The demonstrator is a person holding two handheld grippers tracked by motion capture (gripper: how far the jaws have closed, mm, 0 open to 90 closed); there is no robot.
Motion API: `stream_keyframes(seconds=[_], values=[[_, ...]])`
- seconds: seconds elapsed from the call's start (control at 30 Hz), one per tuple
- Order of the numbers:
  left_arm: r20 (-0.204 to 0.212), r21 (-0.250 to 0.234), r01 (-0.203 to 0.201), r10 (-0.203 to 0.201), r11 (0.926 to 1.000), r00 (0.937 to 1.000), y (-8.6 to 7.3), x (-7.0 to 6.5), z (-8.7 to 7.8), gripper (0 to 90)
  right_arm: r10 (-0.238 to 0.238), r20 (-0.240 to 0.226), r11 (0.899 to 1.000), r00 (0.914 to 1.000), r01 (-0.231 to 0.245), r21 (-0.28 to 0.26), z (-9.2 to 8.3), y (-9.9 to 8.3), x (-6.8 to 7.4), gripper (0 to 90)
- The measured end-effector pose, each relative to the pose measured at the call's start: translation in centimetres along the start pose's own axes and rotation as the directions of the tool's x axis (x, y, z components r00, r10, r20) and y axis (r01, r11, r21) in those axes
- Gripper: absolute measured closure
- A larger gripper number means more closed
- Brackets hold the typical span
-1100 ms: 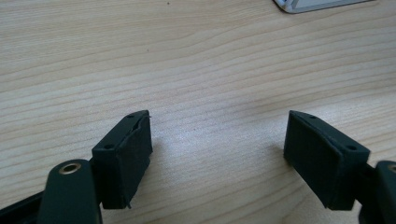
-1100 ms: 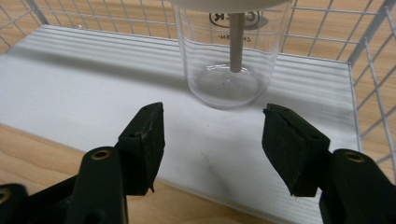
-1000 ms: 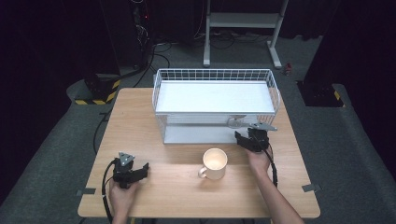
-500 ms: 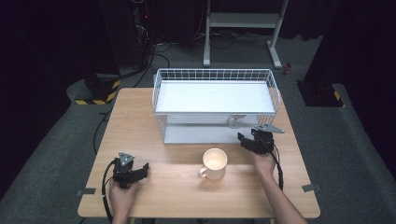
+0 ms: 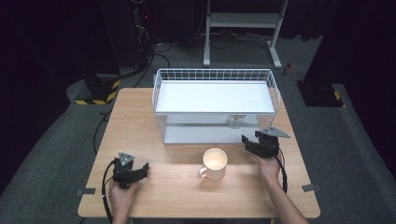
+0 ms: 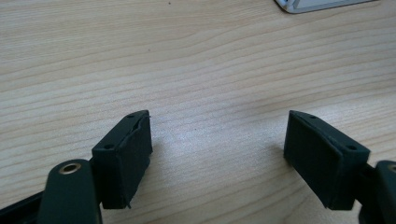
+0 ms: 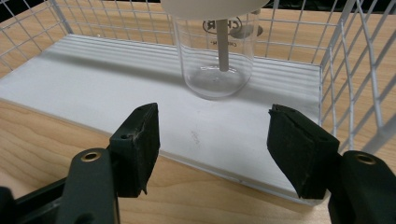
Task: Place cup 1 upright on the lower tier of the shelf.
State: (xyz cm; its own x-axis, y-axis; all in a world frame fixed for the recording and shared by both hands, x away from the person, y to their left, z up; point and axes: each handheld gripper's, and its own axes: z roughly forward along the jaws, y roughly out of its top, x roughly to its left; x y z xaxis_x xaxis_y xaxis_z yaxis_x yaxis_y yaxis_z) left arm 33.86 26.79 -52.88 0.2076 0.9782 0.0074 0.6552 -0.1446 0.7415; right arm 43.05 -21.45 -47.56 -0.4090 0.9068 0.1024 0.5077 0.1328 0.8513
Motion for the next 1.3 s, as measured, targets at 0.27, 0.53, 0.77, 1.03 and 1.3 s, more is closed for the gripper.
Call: stream_keyframes(seconds=[0.27, 0.53, 0.77, 1.03, 1.3], values=[[-0.005, -0.002, 0.001, -0.001, 1.0000, 1.0000, 0.0, 0.0, 0.0, 23.7, 0.004, -0.021, 1.000, 0.9998, -0.004, 0.003, -0.7, -0.7, 0.1, 34.3], [-0.005, -0.002, 0.001, -0.001, 1.0000, 1.0000, 0.0, 0.0, 0.0, 23.7, -0.002, -0.027, 1.000, 0.9996, 0.002, -0.021, -1.8, -1.2, 0.2, 34.3], [-0.005, -0.002, 0.001, -0.001, 1.0000, 1.0000, 0.0, 0.0, 0.0, 23.7, -0.017, -0.023, 0.999, 0.9996, 0.016, -0.035, -2.3, -2.1, 0.0, 34.3], [-0.006, -0.002, 0.001, -0.001, 1.0000, 1.0000, 0.0, 0.0, 0.0, 23.7, -0.023, -0.013, 0.999, 0.9996, 0.023, -0.042, -3.4, -2.8, -0.4, 34.1], [-0.006, -0.001, 0.000, 0.000, 1.0000, 1.0000, 0.0, 0.0, 0.0, 23.7, -0.024, -0.007, 0.998, 0.9997, 0.023, -0.060, -4.4, -3.3, -0.7, 33.9]])
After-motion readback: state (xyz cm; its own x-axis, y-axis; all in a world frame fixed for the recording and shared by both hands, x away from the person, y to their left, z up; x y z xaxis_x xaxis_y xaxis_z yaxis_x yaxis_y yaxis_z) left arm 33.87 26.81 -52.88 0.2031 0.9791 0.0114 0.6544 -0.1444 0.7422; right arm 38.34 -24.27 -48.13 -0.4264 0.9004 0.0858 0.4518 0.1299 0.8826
